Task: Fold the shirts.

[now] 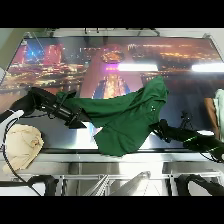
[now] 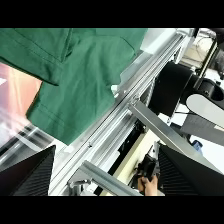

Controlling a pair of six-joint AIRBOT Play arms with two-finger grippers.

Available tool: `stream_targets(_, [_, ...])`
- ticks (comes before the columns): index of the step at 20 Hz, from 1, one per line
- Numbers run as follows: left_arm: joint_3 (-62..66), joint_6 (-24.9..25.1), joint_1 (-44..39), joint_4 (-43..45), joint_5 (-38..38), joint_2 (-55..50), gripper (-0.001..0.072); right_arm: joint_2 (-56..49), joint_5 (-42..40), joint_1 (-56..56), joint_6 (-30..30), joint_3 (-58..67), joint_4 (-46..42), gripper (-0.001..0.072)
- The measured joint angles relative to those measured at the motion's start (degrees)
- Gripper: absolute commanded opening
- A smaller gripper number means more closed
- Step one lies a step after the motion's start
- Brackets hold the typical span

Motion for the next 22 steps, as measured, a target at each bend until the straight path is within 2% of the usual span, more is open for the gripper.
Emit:
stream_targets(4, [-0.02, 0.0, -3.17, 0.37, -1.62, 0.0, 0.071, -1.09, 0.15, -0.35, -1.33, 0.0, 1.31, 0.0367])
stream_targets(8, [-0.04, -0.2, -5.49, 3.13, -4.42, 0.0, 0.071, -0.42, 2.01, -5.66, -1.95, -0.02, -0.96, 0.0367])
stream_targets(13, [-0.04, -1.29, -6.27, 5.29, -11.76, 0.0, 0.0709, 0.42, 5.7, -11.37, -3.37, -0.02, -2.58, 0.0367])
stream_targets(17, [-0.04, -2.1, -3.04, 6.03, -15.1, -1.49, 0.0709, 1.16, 7.41, -12.44, -3.89, -0.02, -3.08, 0.0366])
stream_targets(22, [-0.07, 0.39, 5.64, 6.45, -11.74, -0.15, 0.0709, 2.32, 8.66, -12.76, -4.24, 0.0, -2.73, 0.0366])
